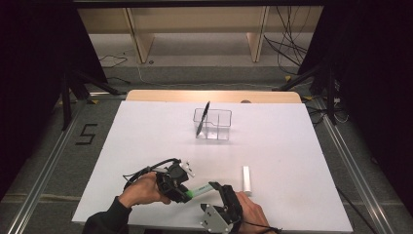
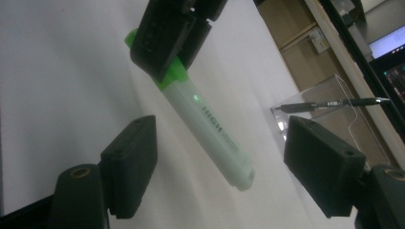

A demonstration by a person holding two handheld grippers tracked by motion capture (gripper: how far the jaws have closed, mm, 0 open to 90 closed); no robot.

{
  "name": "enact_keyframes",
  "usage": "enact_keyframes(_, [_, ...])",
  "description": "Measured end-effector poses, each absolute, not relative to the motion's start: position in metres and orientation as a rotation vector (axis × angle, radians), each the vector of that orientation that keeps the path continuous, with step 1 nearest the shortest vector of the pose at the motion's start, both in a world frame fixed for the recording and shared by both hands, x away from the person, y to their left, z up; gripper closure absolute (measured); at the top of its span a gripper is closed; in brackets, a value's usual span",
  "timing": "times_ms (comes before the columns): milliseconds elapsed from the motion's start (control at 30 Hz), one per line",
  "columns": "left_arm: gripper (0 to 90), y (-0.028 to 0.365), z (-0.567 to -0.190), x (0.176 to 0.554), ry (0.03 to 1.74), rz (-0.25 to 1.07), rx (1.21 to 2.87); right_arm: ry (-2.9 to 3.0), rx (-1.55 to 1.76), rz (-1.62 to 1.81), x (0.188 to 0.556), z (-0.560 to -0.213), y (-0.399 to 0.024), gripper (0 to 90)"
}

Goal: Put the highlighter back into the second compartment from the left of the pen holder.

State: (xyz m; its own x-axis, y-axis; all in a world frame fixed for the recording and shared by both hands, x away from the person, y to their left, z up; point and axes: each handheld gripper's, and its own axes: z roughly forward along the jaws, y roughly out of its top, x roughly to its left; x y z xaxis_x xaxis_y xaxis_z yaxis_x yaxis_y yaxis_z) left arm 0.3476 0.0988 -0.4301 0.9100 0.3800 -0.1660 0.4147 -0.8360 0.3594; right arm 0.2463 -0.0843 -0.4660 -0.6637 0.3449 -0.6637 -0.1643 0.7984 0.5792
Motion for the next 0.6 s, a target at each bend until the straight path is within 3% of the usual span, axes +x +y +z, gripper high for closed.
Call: enact_keyframes(600, [66.7, 0.093, -0.428, 0.344, 0.572, -0.142, 2.685, 2.059, -0.115, 0.529, 0.241, -0.488, -0.058, 45.4])
